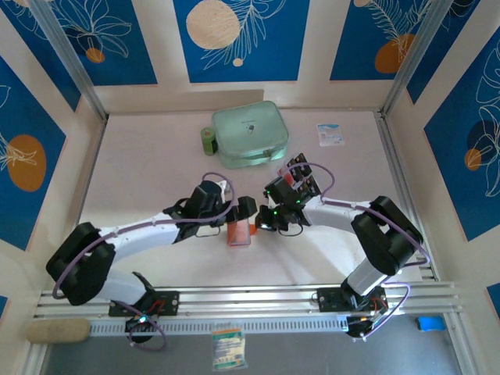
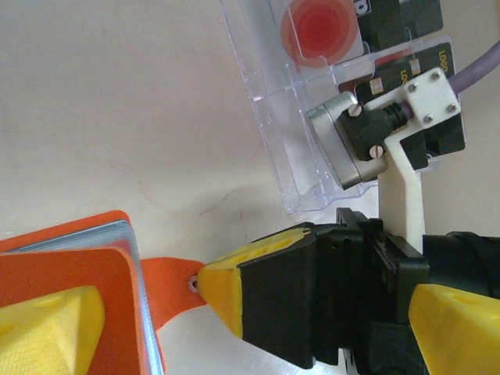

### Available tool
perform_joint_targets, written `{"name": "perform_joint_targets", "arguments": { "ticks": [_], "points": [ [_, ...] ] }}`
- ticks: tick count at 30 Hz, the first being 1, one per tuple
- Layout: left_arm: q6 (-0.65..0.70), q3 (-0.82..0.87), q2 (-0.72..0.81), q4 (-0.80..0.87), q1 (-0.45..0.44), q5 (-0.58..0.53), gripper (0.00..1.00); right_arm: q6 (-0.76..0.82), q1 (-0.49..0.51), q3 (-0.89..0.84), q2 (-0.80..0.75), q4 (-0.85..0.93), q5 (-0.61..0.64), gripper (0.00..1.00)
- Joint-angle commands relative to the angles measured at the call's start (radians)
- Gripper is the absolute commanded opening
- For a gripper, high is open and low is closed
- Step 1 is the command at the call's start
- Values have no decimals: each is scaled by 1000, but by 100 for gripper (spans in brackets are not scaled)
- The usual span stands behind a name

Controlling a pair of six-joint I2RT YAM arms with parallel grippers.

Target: Put the credit cards into the card holder

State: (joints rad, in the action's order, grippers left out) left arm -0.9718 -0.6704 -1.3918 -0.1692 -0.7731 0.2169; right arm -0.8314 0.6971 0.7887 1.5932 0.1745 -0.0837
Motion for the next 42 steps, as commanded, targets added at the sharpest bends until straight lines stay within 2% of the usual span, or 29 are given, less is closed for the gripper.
{"name": "perform_joint_targets", "arguments": {
  "ticks": [1, 3, 7, 10, 21, 26, 34, 42],
  "points": [
    [-18, -25, -36, -30, -22, -2, 100, -12, -11, -13, -10, -6, -30, 0],
    [-29, -17, -58, -50, -28, -8, 100, -14, -16, -16, -20, 6, -26, 2],
    [-50, -6, -97, -69, -40, -28, 100, -26, -39, -38, -73, 40, -11, 19],
    [-61, 10, -119, -78, -47, -47, 100, -32, -58, -61, -117, 73, 4, 23],
    [-87, 80, -165, -71, -72, -106, 100, -49, -123, -119, -251, 139, 34, 24],
    [-60, 34, -121, -8, -71, -116, 100, -44, -119, -118, -313, 145, 19, 23],
    [-30, -75, -83, 60, -40, -88, 100, -74, -49, -102, -382, 147, 42, 18],
    [5, -121, -21, 126, 60, -57, 100, -86, 73, -5, -313, 146, 84, 14]
  ]
}}
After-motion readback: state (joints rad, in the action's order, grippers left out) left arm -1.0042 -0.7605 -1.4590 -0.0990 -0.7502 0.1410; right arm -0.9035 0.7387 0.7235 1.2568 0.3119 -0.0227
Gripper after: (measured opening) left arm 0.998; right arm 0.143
